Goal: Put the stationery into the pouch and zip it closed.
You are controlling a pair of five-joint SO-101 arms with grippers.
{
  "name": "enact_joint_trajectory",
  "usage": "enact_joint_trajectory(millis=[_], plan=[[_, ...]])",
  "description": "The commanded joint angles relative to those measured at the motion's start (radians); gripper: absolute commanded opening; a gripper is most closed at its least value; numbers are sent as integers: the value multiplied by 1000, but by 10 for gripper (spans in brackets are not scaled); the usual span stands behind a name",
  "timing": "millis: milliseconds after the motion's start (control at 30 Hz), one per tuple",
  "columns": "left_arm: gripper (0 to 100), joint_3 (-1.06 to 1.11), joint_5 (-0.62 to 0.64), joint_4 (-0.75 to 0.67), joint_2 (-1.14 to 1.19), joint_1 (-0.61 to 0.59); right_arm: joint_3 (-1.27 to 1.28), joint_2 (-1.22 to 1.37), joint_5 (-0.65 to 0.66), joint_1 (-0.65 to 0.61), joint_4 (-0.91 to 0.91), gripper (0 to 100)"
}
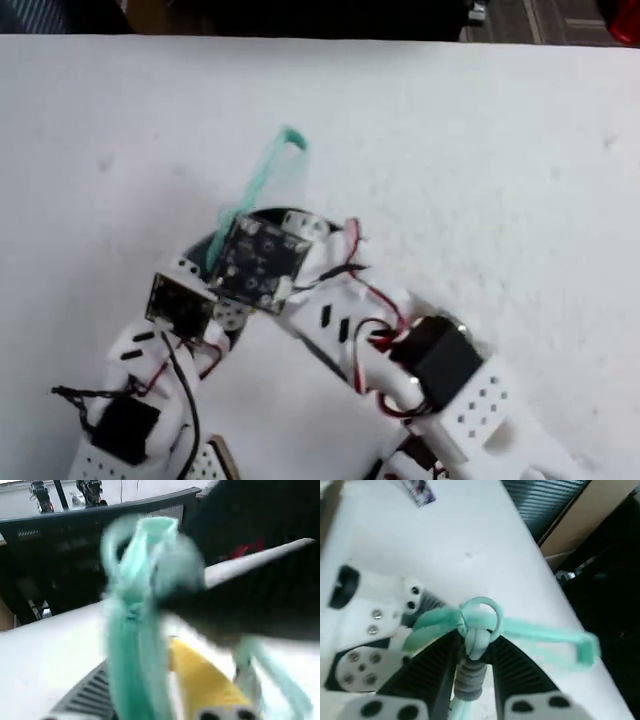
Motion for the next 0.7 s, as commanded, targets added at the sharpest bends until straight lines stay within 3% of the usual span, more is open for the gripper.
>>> enact_joint_trajectory(millis=[0,133,400,667], plan=[[209,-183,112,186,4,-10,-72,24,-2,10,-21,18],[209,-279,118,252,4,-10,-72,47,-2,47,-38,18],[208,-305,118,250,4,-10,-71,44,-2,87,-22,18],[20,-287,68,186,4,8,-68,48,-2,85,-18,18]])
